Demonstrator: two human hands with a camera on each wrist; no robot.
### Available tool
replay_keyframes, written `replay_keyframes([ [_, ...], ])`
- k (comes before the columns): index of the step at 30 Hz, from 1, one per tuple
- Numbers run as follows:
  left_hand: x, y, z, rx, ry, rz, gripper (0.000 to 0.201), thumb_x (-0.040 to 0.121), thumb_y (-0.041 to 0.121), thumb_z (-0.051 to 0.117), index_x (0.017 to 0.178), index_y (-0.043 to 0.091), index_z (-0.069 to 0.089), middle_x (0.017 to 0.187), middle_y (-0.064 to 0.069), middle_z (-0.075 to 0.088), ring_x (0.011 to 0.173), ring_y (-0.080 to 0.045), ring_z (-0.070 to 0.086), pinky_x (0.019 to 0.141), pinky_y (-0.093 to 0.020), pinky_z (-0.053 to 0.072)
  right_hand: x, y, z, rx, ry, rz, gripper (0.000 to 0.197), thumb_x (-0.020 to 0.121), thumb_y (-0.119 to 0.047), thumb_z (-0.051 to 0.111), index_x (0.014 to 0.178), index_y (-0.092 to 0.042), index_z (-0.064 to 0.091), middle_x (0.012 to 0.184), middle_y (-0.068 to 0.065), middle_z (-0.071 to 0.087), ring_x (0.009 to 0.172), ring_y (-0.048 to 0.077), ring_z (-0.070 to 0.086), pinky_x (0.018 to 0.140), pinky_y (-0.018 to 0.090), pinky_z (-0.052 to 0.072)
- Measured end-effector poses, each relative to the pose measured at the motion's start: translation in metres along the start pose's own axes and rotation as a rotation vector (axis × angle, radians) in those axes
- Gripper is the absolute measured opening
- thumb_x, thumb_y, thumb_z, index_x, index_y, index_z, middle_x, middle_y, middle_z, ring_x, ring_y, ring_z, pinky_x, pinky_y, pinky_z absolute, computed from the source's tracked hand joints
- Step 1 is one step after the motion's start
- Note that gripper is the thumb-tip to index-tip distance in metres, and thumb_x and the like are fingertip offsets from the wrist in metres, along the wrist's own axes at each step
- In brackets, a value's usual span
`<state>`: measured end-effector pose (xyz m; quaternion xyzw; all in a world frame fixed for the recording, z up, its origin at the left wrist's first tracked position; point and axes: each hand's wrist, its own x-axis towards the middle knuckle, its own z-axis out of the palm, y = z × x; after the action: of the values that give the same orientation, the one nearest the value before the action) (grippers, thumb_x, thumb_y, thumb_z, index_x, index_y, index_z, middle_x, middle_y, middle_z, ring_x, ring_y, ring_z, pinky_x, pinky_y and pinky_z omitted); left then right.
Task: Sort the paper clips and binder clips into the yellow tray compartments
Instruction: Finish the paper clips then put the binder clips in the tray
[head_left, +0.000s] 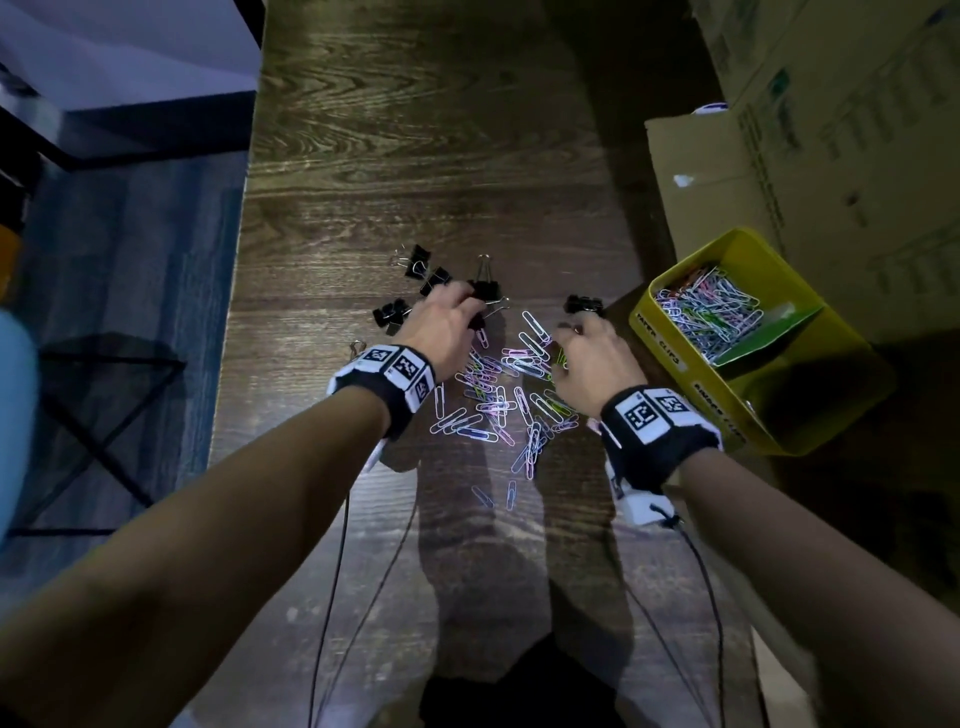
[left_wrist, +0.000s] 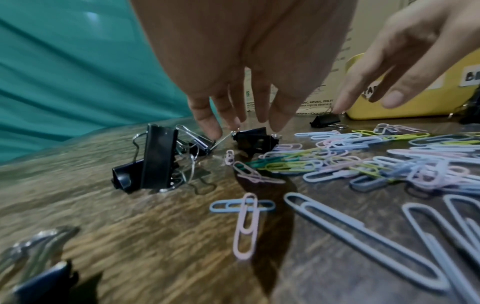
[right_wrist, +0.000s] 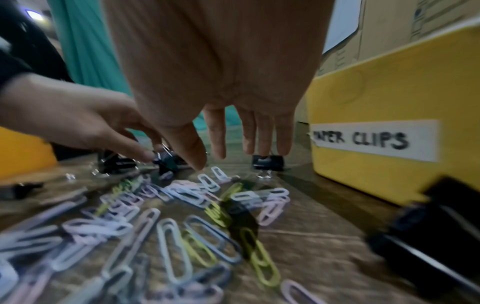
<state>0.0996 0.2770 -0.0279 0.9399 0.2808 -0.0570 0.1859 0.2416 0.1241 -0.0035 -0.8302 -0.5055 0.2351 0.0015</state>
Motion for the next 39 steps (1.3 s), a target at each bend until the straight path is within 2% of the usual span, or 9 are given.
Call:
replay_keyframes([
  [3, 0.012, -0.005, 0.000, 0.005, -0.003, -0.047, 0.044, 0.087, 0.008, 0.054, 0.131, 0.008, 0.048, 0.141, -0.015, 0.038, 0.125, -0.033, 0.039, 0.104, -0.047, 0.037, 0.003, -0.018, -0.004, -0.022, 0.004, -0.082, 0.046, 0.088, -0.020, 0.054, 0.133, -0.014, 0.049, 0.142, 0.015, 0.038, 0.132, 0.032, 0.034, 0.109, 0.048, 0.031],
  [10, 0.025, -0.016, -0.001, 0.005, -0.018, -0.101, 0.035, 0.091, 0.015, 0.054, 0.125, 0.005, 0.055, 0.131, -0.019, 0.041, 0.116, -0.036, 0.047, 0.102, -0.042, 0.039, 0.020, -0.040, 0.011, -0.157, -0.271, -0.239, 0.061, 0.098, -0.034, 0.038, 0.150, -0.025, 0.010, 0.160, -0.001, 0.000, 0.145, 0.030, -0.001, 0.112, 0.061, 0.006],
  [16, 0.011, -0.020, -0.006, 0.003, 0.037, -0.078, 0.052, 0.083, -0.005, 0.051, 0.133, 0.006, 0.044, 0.138, -0.021, 0.031, 0.119, -0.038, 0.043, 0.101, -0.043, 0.042, 0.007, -0.049, 0.026, -0.213, -0.244, -0.298, 0.060, 0.098, -0.043, 0.033, 0.149, -0.016, 0.017, 0.158, -0.001, 0.014, 0.146, 0.026, 0.003, 0.114, 0.058, 0.005],
  [20, -0.009, -0.005, -0.001, -0.004, 0.164, -0.143, 0.040, 0.073, -0.012, 0.046, 0.111, 0.001, 0.053, 0.115, -0.020, 0.045, 0.101, -0.036, 0.049, 0.086, -0.045, 0.047, -0.004, -0.036, 0.026, -0.064, -0.183, -0.295, 0.060, 0.095, -0.034, 0.043, 0.148, -0.017, 0.020, 0.157, 0.005, 0.015, 0.146, 0.026, 0.007, 0.116, 0.055, 0.007],
  [27, -0.040, 0.020, 0.014, 0.202, -0.049, -0.096, 0.056, 0.083, 0.003, 0.035, 0.139, 0.000, 0.031, 0.143, -0.022, 0.035, 0.133, -0.034, 0.032, 0.114, -0.046, 0.018, 0.011, -0.019, 0.023, -0.074, -0.251, -0.138, 0.065, 0.099, -0.042, 0.032, 0.151, -0.011, 0.007, 0.159, 0.012, -0.007, 0.145, 0.033, -0.004, 0.117, 0.047, 0.002],
  [30, -0.057, 0.031, 0.026, 0.087, -0.066, -0.015, 0.057, 0.080, -0.001, 0.038, 0.137, 0.002, 0.036, 0.133, -0.018, 0.044, 0.120, -0.031, 0.039, 0.103, -0.040, 0.035, -0.016, -0.026, 0.035, -0.057, -0.237, -0.218, 0.063, 0.099, -0.040, 0.034, 0.150, -0.010, 0.012, 0.159, 0.012, -0.001, 0.146, 0.033, 0.001, 0.117, 0.045, 0.003],
  [34, -0.072, 0.030, 0.039, -0.015, 0.002, -0.004, 0.068, 0.071, -0.004, 0.042, 0.137, 0.013, 0.036, 0.135, -0.015, 0.042, 0.118, -0.030, 0.042, 0.094, -0.049, 0.044, -0.051, -0.023, 0.050, 0.030, -0.189, -0.226, 0.068, 0.097, -0.033, 0.042, 0.151, -0.013, 0.005, 0.159, 0.010, -0.006, 0.146, 0.027, -0.005, 0.119, 0.046, 0.003],
  [37, -0.070, 0.026, 0.036, -0.088, 0.024, -0.178, 0.059, 0.091, 0.012, 0.040, 0.146, 0.019, 0.019, 0.155, -0.011, 0.014, 0.141, -0.032, 0.015, 0.114, -0.053, 0.017, -0.044, -0.008, 0.045, 0.038, -0.115, -0.049, 0.072, 0.097, -0.036, 0.041, 0.151, -0.015, -0.003, 0.157, 0.015, -0.015, 0.145, 0.030, -0.013, 0.117, 0.047, -0.003],
  [39, -0.065, 0.022, 0.038, -0.070, -0.087, -0.239, 0.057, 0.098, 0.037, 0.029, 0.148, 0.025, 0.004, 0.157, -0.004, -0.006, 0.144, -0.027, -0.008, 0.114, -0.049, 0.000, -0.037, 0.001, 0.043, 0.000, -0.122, 0.051, 0.072, 0.097, -0.043, 0.036, 0.150, -0.014, -0.003, 0.156, 0.020, -0.014, 0.144, 0.035, -0.012, 0.116, 0.049, -0.002],
])
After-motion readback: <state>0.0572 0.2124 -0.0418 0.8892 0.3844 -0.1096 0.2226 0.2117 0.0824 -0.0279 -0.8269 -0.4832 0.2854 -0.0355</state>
